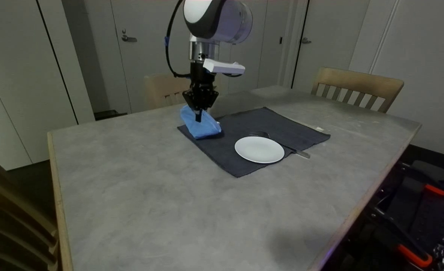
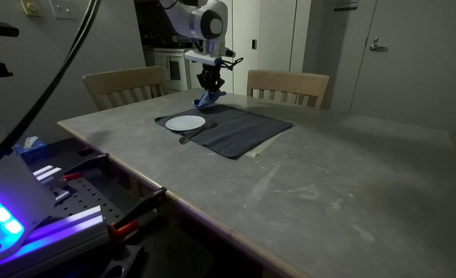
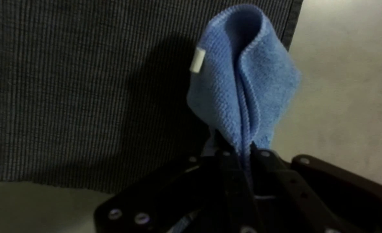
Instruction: Wipe the plate with the blue cloth and then put the fork on the plate
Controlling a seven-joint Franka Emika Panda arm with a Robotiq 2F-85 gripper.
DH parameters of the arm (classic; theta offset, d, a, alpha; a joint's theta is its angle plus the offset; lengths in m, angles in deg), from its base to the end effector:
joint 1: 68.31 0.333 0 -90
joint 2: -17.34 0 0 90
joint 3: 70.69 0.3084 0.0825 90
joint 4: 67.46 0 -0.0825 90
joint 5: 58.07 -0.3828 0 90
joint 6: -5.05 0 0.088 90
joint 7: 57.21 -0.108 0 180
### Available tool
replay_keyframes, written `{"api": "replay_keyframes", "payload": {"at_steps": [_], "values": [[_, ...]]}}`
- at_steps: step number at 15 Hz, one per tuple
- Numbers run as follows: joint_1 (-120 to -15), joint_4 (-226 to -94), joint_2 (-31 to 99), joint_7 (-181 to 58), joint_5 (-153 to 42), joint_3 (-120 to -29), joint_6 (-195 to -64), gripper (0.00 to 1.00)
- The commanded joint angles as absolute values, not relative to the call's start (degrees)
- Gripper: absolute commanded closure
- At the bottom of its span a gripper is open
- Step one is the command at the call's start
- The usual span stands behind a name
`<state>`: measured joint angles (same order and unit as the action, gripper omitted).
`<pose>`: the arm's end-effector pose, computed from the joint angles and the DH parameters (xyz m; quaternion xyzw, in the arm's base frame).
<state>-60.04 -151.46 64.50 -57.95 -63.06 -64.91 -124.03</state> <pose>0.6903 0.1632 0.1837 -0.9947 -0.0724 0.0257 0.0677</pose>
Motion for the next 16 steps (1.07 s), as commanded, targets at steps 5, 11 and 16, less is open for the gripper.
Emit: {"api": "replay_keyframes", "payload": {"at_steps": [5, 11, 16], "values": [[-60.53, -147.0, 69.67, -57.42, -62.87, -64.51, -122.85, 0.65], [-59.31, -151.32, 63.68, -59.47, -61.9, -65.29, -119.33, 0.22], [-58.86, -155.09, 58.09, -60.96, -59.11, -66.32, -111.93, 0.0]]}}
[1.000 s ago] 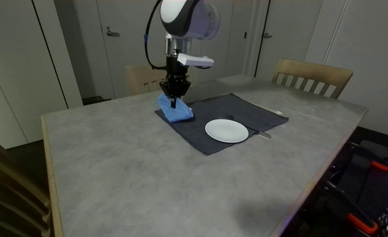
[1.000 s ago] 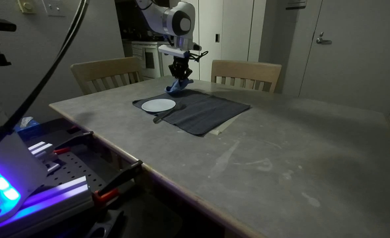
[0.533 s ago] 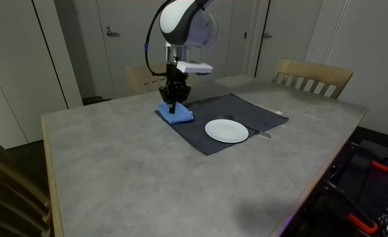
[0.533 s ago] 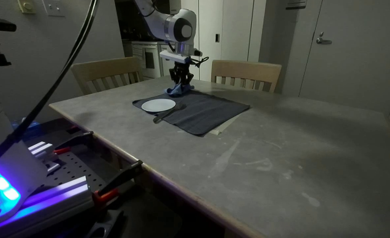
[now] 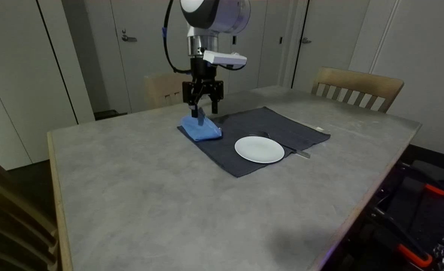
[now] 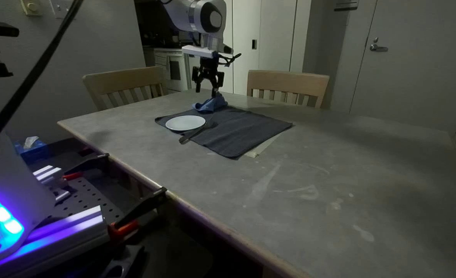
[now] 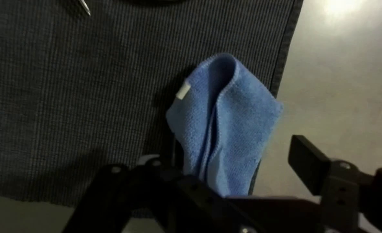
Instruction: Wipe the plate with the blue cloth and then put the fork on the plate
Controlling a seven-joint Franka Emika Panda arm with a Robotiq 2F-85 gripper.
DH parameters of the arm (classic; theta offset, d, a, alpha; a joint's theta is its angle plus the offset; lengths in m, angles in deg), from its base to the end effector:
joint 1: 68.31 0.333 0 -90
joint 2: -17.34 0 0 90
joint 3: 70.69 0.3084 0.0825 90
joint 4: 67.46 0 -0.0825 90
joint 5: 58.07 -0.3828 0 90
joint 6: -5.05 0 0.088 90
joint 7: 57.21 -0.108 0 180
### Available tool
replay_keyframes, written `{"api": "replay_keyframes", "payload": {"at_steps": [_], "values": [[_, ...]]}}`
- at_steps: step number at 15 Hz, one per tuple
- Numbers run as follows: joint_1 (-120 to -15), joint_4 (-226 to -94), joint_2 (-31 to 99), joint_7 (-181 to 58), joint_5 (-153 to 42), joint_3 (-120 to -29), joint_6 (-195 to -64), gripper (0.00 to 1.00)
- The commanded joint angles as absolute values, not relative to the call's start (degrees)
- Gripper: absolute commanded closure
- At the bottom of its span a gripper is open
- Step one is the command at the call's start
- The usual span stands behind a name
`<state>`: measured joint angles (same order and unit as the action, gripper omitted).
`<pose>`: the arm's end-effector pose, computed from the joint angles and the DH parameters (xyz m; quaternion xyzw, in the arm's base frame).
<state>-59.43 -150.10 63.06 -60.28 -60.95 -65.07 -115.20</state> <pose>0.6819 0.1672 0.1993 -0.9933 -0.0729 0.0770 0.0455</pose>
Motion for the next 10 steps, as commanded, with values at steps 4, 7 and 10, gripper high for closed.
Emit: {"api": "replay_keyframes", "payload": {"at_steps": [4, 7, 10], "values": [[-59.34, -160.86, 52.77, -61.07, -56.09, -67.61, -108.25, 0.0], [-59.72, -158.54, 54.69, -60.76, -55.93, -67.41, -108.35, 0.0], [-59.84, -159.23, 54.14, -60.76, -55.78, -67.53, -108.4, 0.0]]}}
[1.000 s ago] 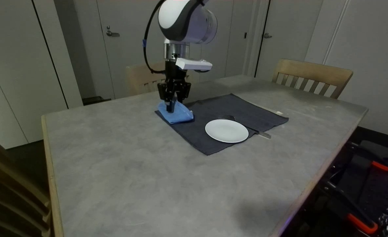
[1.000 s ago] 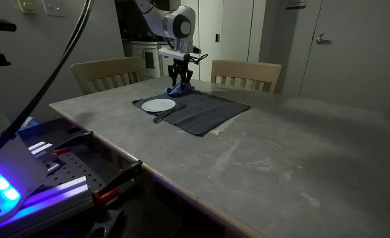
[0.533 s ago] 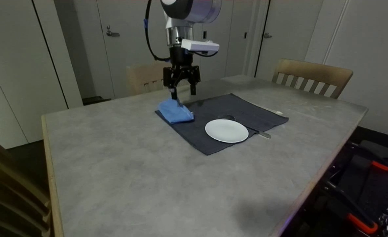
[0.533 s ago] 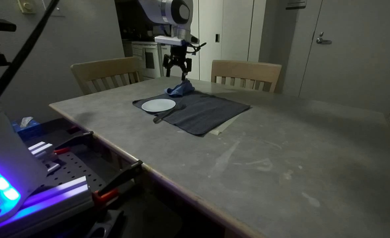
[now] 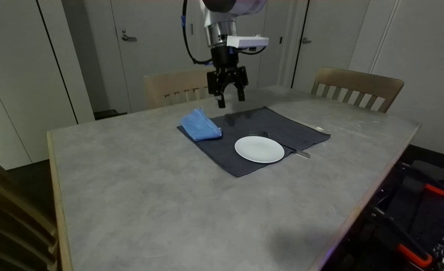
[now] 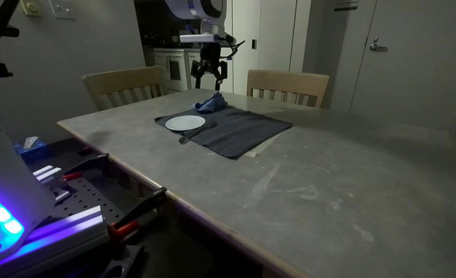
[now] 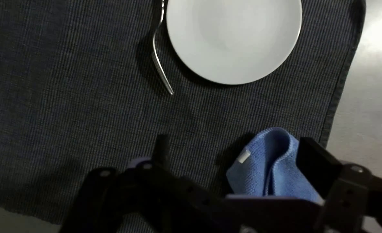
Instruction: Wipe the plate with the blue cloth and then put the fork on the plate
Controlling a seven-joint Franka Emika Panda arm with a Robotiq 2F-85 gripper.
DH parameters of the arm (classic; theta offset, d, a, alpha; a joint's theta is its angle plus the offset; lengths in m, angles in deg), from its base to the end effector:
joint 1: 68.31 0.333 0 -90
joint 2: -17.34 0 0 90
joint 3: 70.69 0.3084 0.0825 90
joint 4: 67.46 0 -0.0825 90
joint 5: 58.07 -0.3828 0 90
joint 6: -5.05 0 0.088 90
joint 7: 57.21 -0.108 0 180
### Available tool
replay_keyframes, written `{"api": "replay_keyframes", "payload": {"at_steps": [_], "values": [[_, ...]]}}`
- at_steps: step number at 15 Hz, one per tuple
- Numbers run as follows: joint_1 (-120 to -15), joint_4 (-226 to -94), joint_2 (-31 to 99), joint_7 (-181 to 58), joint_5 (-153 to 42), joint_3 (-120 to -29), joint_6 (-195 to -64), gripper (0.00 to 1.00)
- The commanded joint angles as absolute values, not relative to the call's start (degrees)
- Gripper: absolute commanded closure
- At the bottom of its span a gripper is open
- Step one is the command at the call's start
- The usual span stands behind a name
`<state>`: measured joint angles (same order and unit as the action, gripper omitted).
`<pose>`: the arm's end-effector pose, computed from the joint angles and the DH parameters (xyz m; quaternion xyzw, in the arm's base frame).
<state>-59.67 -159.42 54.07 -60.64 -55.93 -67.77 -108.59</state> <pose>0.6458 0.1261 0.2292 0.9885 0.0769 -0.1293 0.0172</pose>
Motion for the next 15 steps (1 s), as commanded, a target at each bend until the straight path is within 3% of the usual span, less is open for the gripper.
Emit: {"api": "replay_keyframes", "payload": {"at_steps": [1, 15], "values": [[-59.73, -159.15, 54.24, -60.77, -55.78, -67.5, -108.4, 0.0], [-61.05, -174.26, 49.26, -62.24, -47.81, -70.46, -114.7, 0.0]]}}
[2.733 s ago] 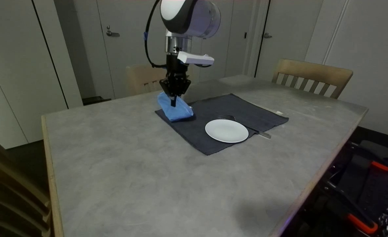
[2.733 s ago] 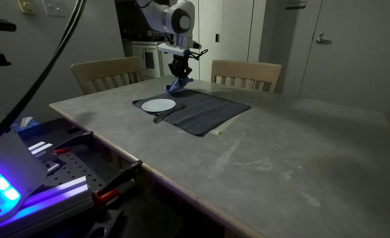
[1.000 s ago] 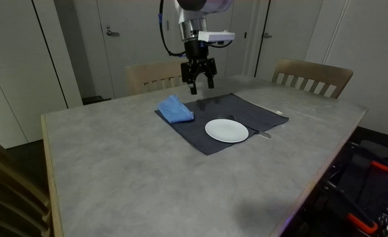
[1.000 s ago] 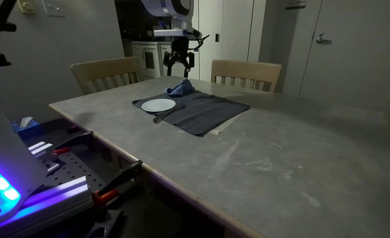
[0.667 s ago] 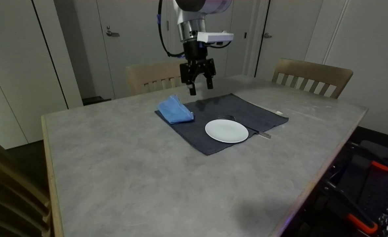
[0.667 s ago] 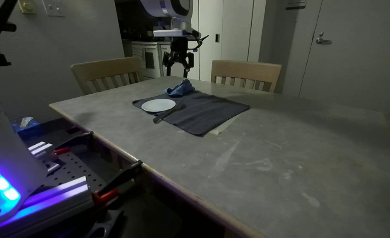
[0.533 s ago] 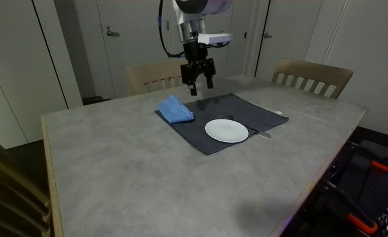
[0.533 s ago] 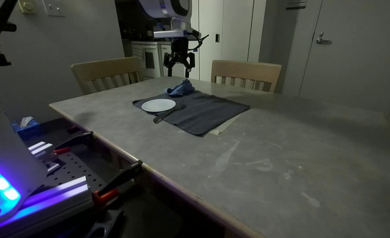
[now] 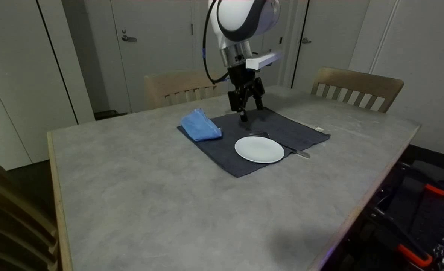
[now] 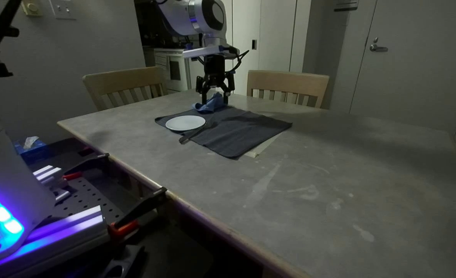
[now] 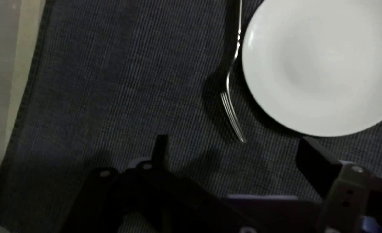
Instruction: Wipe the plate with the blue cloth and then put the fork on the plate
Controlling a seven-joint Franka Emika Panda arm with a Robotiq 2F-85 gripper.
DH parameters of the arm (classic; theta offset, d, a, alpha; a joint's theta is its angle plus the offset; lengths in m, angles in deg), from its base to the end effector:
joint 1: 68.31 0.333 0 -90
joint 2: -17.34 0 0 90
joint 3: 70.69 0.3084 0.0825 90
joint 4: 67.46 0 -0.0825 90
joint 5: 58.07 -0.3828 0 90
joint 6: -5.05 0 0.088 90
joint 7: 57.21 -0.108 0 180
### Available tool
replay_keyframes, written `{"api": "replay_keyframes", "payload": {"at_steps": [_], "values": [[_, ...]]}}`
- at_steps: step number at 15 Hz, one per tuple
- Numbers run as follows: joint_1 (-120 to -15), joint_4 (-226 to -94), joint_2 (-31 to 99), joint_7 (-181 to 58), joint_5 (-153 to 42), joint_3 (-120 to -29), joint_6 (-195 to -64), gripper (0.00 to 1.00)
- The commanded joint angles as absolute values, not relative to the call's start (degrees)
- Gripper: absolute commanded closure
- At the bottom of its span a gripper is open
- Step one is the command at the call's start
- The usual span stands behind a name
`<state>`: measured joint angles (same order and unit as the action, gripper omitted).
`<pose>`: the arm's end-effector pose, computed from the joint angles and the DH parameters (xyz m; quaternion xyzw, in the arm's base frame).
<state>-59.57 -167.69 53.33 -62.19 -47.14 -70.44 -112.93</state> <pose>0.6169 0.0871 0.1853 0.9804 0.0916 -0.1475 0.0933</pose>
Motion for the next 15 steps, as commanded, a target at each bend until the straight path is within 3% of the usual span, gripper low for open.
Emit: {"api": "replay_keyframes", "payload": {"at_steps": [1, 6, 7, 15], "values": [[-61.64, -175.68, 48.52, -61.99, -48.29, -70.4, -114.55, 0.0], [-63.49, -181.35, 46.24, -61.23, -48.35, -70.44, -115.55, 0.0], [-62.65, -176.89, 49.07, -62.16, -47.62, -70.58, -113.1, 0.0], [-62.53, -177.1, 49.37, -62.07, -47.33, -70.61, -113.56, 0.0]]}}
